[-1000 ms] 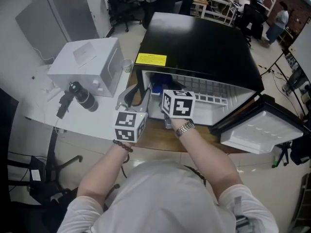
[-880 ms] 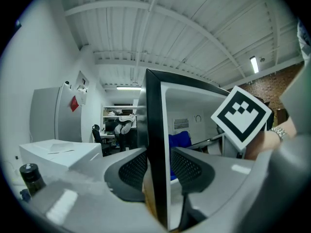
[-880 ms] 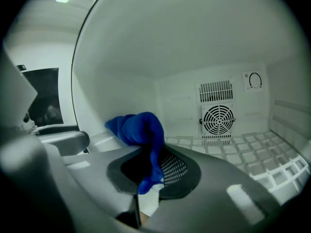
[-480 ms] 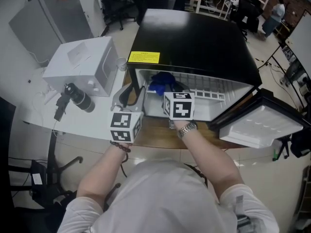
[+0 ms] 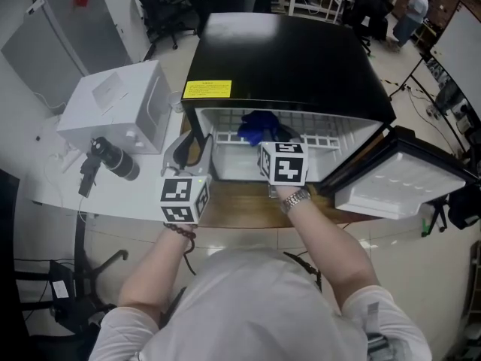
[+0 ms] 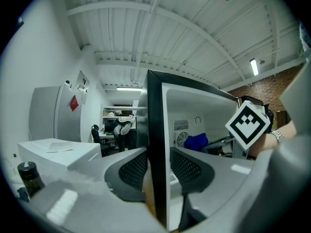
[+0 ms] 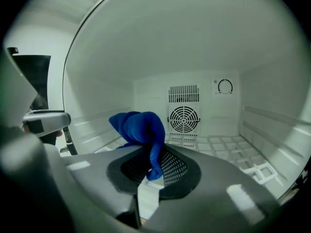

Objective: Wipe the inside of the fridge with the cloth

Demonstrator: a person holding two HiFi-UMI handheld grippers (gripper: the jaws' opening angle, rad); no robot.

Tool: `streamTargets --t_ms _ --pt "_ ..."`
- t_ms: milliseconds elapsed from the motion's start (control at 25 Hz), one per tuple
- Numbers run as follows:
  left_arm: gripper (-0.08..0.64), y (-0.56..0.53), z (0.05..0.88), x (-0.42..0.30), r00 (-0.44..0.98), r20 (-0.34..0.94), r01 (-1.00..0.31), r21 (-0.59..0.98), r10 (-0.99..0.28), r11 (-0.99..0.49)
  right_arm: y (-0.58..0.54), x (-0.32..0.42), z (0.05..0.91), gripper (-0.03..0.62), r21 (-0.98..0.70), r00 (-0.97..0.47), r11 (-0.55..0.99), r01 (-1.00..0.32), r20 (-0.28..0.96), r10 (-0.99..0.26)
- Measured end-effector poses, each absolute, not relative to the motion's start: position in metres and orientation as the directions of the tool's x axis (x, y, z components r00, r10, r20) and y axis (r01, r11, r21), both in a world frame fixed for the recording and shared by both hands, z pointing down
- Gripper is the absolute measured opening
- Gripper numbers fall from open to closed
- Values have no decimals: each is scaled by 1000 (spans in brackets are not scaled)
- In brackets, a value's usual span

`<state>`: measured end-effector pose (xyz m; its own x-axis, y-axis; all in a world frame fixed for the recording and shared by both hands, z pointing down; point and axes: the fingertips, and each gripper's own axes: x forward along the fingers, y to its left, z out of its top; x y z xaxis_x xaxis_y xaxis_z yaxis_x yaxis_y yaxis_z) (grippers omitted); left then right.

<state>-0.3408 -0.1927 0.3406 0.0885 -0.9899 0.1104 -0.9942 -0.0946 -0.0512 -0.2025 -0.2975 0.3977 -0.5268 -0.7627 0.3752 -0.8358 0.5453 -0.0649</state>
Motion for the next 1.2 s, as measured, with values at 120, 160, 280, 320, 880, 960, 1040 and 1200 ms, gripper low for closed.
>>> streamTargets --t_ms 120,160,280,320,880,960,1040,1200 --pt "141 -193 339 -340 95 105 -994 -42 -990 -100 -301 -191 398 42 -58 -503 523 -851 377 -777" --pt "141 -193 339 -340 97 105 -994 -41 -990 -102 -302 -187 398 43 -55 -497 517 -854 378 -781" --pt "140 -192 340 -341 103 104 -993 -38 -989 -108 -303 -176 400 43 -45 -473 496 -867 384 -793" --pt "140 -192 340 -341 105 101 -993 -38 -989 -109 -304 -171 401 43 -43 -464 487 -872 386 -797" --pt "138 -190 338 -341 84 108 -995 -36 -991 -88 -319 -103 402 43 -21 -374 399 -917 395 -839" --pt "139 -186 338 -340 75 109 -996 -40 -991 -80 -322 -93 402 43 -25 -365 387 -922 396 -843" --pt "138 -181 340 -339 70 113 -996 -42 -991 -75 -324 -84 403 43 -30 -357 377 -926 397 -846" --pt "129 -175 346 -335 66 129 -997 -40 -990 -72 -328 -69 404 43 -33 -344 361 -932 398 -851"
